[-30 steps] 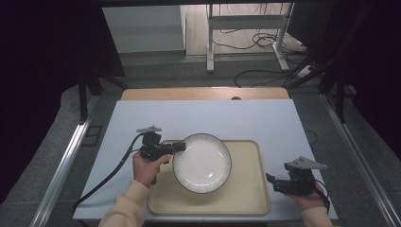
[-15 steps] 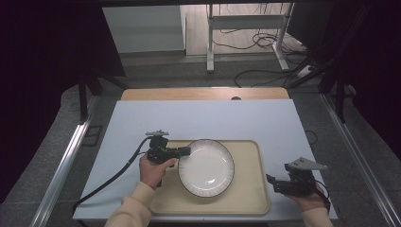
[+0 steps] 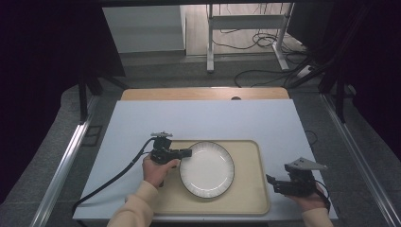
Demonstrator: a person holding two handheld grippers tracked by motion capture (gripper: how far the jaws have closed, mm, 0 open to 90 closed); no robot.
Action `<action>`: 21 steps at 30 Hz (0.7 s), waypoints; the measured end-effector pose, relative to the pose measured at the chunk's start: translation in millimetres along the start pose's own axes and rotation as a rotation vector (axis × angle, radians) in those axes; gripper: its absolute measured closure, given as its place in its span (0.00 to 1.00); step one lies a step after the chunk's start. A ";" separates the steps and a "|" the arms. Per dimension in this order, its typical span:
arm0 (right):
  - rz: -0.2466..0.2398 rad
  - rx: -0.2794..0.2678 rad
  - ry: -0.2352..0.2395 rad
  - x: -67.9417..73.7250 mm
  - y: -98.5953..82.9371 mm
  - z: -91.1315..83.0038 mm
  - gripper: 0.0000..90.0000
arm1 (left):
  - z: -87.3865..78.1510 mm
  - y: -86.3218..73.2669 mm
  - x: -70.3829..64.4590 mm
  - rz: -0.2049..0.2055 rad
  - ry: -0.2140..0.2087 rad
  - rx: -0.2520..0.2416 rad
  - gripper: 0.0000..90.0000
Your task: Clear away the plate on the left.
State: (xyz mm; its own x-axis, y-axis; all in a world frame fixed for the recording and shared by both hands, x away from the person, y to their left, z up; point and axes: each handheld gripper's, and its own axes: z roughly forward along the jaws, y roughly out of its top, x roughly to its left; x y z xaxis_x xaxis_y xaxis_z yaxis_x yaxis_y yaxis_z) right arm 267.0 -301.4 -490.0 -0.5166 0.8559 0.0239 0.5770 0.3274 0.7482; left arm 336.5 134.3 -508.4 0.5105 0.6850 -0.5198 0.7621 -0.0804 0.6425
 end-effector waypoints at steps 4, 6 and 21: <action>-0.006 -0.004 0.007 0.9 0.1 0.1 0.19 | 3.9 -1.7 1.7 0.029 0.045 0.018 0.94; -0.006 -0.007 0.005 0.8 0.4 0.0 0.19 | 5.7 -2.3 2.5 0.040 0.062 0.027 0.94; -0.019 -0.025 0.017 1.9 0.6 -1.5 0.18 | 9.0 -5.2 7.6 0.080 0.087 0.076 0.78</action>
State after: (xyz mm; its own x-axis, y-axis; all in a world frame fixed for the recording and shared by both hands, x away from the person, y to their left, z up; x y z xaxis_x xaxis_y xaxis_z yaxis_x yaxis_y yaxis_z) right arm 265.4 -300.1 -488.5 -0.5379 0.8428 0.0209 0.5514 0.3329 0.7649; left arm 340.0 133.5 -520.8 0.5369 0.7343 -0.4154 0.7500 -0.1900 0.6335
